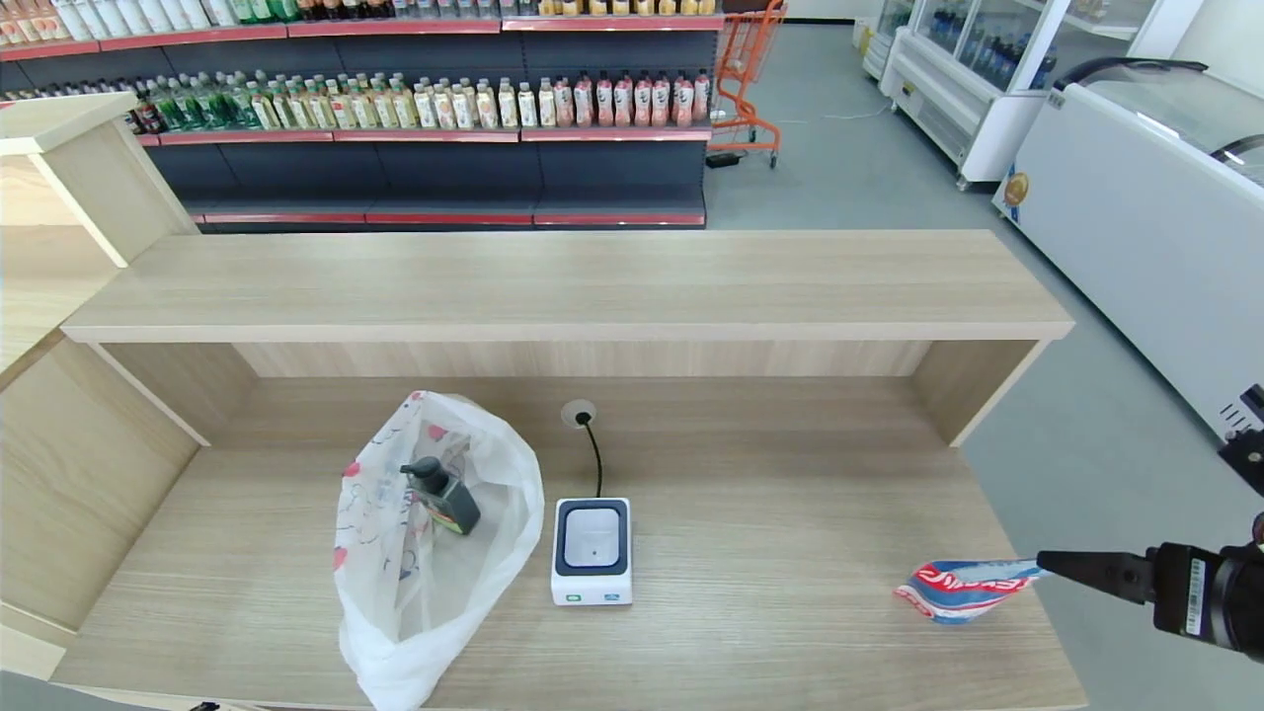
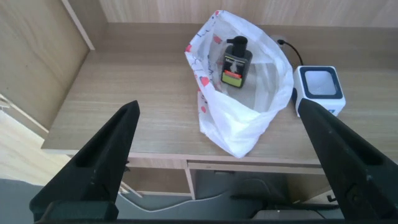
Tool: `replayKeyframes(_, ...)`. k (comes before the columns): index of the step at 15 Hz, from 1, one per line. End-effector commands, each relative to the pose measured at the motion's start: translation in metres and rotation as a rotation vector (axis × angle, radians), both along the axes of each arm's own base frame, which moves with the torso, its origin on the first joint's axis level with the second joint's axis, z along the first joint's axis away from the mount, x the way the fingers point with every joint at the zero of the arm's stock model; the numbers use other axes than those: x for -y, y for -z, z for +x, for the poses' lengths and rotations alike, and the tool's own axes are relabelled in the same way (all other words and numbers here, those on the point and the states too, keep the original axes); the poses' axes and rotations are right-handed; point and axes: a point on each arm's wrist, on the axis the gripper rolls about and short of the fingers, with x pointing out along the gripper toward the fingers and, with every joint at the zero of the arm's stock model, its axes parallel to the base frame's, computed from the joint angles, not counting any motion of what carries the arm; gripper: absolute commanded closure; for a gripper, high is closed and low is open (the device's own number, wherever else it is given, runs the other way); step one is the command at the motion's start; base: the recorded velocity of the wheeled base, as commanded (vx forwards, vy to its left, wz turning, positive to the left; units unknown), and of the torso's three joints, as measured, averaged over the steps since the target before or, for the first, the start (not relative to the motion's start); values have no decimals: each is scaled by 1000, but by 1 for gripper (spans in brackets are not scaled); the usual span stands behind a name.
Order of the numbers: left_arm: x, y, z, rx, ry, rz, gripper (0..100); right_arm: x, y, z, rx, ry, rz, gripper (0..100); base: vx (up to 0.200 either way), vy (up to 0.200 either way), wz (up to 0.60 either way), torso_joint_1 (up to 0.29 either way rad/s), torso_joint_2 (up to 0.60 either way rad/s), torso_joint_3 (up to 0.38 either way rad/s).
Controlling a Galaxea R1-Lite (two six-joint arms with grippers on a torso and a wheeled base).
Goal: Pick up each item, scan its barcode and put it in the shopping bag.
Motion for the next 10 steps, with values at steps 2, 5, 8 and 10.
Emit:
replayKeyframes(2, 0, 0, 0, 1, 0, 0, 0, 0, -23, 3, -41, 76, 83, 0, 0, 0, 0, 0, 0, 0)
replayKeyframes(5, 0, 0, 0, 1, 0, 0, 0, 4, -32, 16, -140, 324, 96, 0, 0, 0, 0, 0, 0, 0)
replayKeyframes(8, 0, 0, 0, 1, 0, 0, 0, 6, -18, 21, -201, 404, 72, 0, 0, 0, 0, 0, 0, 0)
replayKeyframes(10, 0, 0, 0, 1, 0, 0, 0, 7, -1, 31, -273, 467, 39, 0, 0, 0, 0, 0, 0, 0)
